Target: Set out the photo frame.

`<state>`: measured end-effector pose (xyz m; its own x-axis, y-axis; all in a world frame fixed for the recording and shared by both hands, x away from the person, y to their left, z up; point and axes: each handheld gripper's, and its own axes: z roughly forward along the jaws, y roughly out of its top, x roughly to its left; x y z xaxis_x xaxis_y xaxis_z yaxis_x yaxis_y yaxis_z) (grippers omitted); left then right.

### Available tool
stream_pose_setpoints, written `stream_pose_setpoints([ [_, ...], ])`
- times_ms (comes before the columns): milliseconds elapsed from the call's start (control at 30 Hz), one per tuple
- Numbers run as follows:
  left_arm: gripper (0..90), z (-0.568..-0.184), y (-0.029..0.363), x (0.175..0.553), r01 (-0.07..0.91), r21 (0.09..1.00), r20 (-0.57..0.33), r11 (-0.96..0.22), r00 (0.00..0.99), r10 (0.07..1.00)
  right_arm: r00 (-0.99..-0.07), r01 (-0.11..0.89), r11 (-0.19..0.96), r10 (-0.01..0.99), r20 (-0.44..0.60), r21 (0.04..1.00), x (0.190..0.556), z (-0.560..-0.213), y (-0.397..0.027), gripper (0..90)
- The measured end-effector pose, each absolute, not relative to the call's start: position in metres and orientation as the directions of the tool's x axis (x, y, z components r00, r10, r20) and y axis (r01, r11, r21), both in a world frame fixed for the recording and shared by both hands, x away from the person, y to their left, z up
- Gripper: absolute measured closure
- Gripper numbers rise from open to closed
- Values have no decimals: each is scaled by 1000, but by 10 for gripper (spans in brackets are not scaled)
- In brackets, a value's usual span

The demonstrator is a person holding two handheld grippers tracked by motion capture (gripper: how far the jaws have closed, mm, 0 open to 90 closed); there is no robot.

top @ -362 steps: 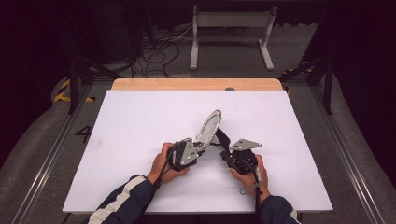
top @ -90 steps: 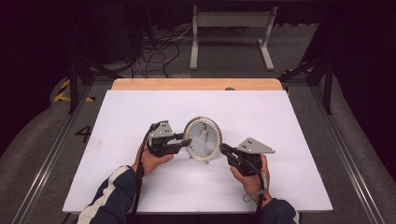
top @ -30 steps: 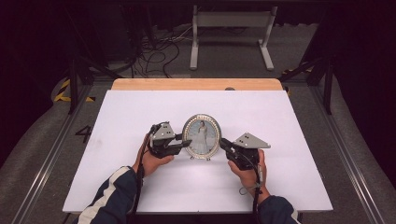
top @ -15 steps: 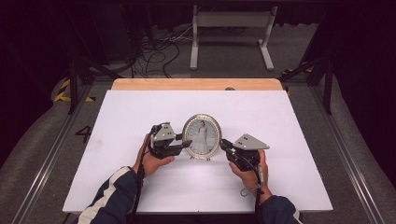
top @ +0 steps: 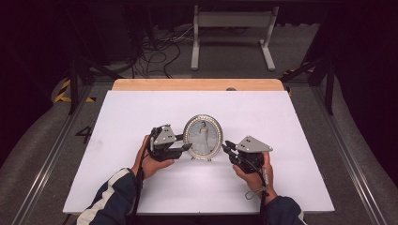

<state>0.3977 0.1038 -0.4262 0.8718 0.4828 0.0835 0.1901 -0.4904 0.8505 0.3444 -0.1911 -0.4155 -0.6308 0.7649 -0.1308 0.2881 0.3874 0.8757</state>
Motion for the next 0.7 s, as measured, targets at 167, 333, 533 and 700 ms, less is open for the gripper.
stream_pose_setpoints([
  [167,540,-425,105,393,166,834,123,-526,873,471,-639,278,418,753,-158,865,344,-415,-190,743],
  [333,515,-423,106,389,155,826,142,-542,873,466,-650,268,446,738,-182,854,343,-415,-189,703],
  [533,481,-422,108,385,137,810,172,-570,874,455,-659,260,462,727,-194,848,342,-414,-188,650],
  [700,448,-422,110,382,122,795,202,-594,870,451,-685,250,480,701,-197,841,341,-414,-188,583],
])
